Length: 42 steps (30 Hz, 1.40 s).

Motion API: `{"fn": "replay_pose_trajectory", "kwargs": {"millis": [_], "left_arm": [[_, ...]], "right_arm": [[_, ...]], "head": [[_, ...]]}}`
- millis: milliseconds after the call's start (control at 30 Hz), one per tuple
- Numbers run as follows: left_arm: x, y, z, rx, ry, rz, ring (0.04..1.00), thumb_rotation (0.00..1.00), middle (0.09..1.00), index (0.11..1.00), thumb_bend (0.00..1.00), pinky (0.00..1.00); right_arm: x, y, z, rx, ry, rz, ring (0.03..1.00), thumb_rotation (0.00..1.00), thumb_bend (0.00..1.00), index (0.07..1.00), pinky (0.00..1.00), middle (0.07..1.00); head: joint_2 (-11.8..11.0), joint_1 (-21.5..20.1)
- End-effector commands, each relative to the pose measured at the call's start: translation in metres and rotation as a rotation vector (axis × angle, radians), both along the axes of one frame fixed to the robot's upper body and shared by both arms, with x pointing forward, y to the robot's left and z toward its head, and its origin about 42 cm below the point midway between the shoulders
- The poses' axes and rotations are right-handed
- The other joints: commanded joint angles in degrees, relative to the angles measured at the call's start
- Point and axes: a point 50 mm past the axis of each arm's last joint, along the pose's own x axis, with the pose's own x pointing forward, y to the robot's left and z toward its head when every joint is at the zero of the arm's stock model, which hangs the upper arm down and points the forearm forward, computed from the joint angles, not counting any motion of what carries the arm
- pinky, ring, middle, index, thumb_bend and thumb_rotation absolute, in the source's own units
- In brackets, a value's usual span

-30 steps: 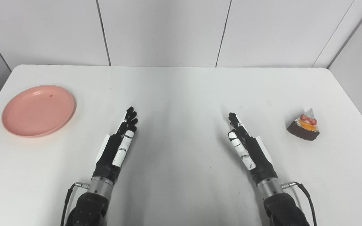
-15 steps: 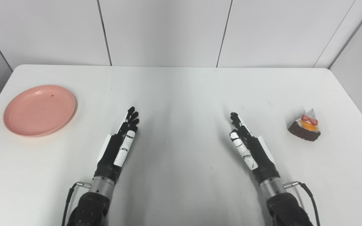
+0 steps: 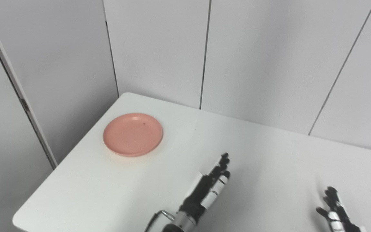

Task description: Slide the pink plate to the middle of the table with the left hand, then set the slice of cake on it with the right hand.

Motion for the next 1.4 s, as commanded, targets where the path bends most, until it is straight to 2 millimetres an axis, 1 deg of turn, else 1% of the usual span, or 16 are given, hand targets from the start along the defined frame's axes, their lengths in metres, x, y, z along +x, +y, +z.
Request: {"fn": "replay_pose_trajectory", "kwargs": {"millis": [0,233,467,500,600,667,800,933,1000,1067,1100,1133,1200,1233,1367], "left_arm": [[-0.015,-0.01,-0.032,0.015,0.097,-0.016,0.991,1.0,0.987,0.978,0.44,0.97],[-0.014,-0.014,-0.03,0.025,0.094,-0.017,0.99,1.0,0.989,0.983,0.48,0.97],[-0.014,-0.012,-0.027,0.03,0.09,-0.022,0.989,1.0,0.988,0.982,0.49,0.97],[-0.014,-0.011,-0.026,0.029,0.084,-0.023,0.989,1.0,0.987,0.981,0.48,0.97],[-0.013,-0.009,-0.022,0.025,0.075,-0.021,0.982,1.0,0.982,0.977,0.47,0.95],[-0.011,-0.008,-0.014,0.018,0.071,-0.016,0.978,1.0,0.978,0.974,0.44,0.94],[-0.007,-0.005,0.007,0.008,0.028,-0.012,0.97,1.0,0.969,0.958,0.43,0.93],[-0.003,-0.001,0.028,-0.02,0.01,-0.035,0.973,1.0,0.967,0.944,0.4,0.95],[0.0,0.004,0.042,-0.028,-0.014,-0.036,0.947,1.0,0.951,0.931,0.39,0.93],[0.002,0.008,0.054,-0.039,-0.05,-0.036,0.945,1.0,0.952,0.929,0.38,0.92],[0.003,0.009,0.057,-0.042,-0.059,-0.037,0.947,1.0,0.954,0.929,0.37,0.91],[0.005,0.012,0.065,-0.058,-0.084,-0.034,0.948,1.0,0.955,0.928,0.37,0.91],[0.007,0.017,0.079,-0.08,-0.119,-0.03,0.93,1.0,0.943,0.922,0.37,0.89],[0.008,0.019,0.085,-0.086,-0.132,-0.03,0.927,1.0,0.943,0.923,0.39,0.89],[0.009,0.029,0.115,-0.104,-0.205,0.005,0.917,0.98,0.934,0.919,0.42,0.89]], "right_arm": [[-0.003,-0.006,-0.011,-0.001,0.038,0.009,1.0,1.0,0.3,1.0,1.0,1.0],[-0.004,-0.009,-0.008,0.0,0.046,0.028,1.0,1.0,0.32,1.0,1.0,1.0],[-0.005,-0.007,-0.005,-0.014,0.04,0.029,1.0,1.0,0.32,1.0,1.0,1.0],[-0.006,-0.006,-0.004,-0.019,0.04,0.026,1.0,1.0,0.33,1.0,1.0,1.0],[-0.007,-0.005,-0.001,-0.038,0.042,0.026,1.0,1.0,0.3,1.0,1.0,1.0],[-0.007,-0.005,-0.001,-0.04,0.035,0.028,1.0,1.0,0.28,1.0,1.0,1.0],[-0.009,-0.003,0.002,-0.043,0.041,0.021,1.0,1.0,0.27,1.0,1.0,1.0],[-0.009,-0.004,0.004,-0.041,0.056,0.024,1.0,1.0,0.29,1.0,1.0,1.0],[-0.009,-0.005,0.005,-0.046,0.048,0.035,1.0,1.0,0.28,1.0,1.0,1.0],[-0.008,-0.006,0.005,-0.051,0.038,0.04,1.0,1.0,0.28,1.0,1.0,1.0],[-0.008,-0.006,0.005,-0.051,0.036,0.04,1.0,1.0,0.27,1.0,1.0,1.0],[-0.008,-0.007,0.005,-0.053,0.034,0.039,1.0,1.0,0.27,1.0,1.0,1.0],[-0.007,-0.008,0.005,-0.055,0.033,0.037,1.0,1.0,0.26,1.0,1.0,1.0],[-0.007,-0.008,0.005,-0.056,0.033,0.036,1.0,1.0,0.26,1.0,1.0,1.0],[-0.006,-0.008,0.007,-0.051,0.036,0.041,1.0,1.0,0.25,1.0,1.0,1.0]], "head": [[-0.02,0.31],[0.57,0.54],[2.04,-0.03],[2.33,-0.11],[3.07,-0.24],[3.36,-0.3],[4.11,-0.31],[4.69,0.07],[5.03,0.13],[5.37,0.27],[5.37,0.27],[5.51,0.38],[5.74,0.44],[5.74,0.44],[6.11,0.69]]}}
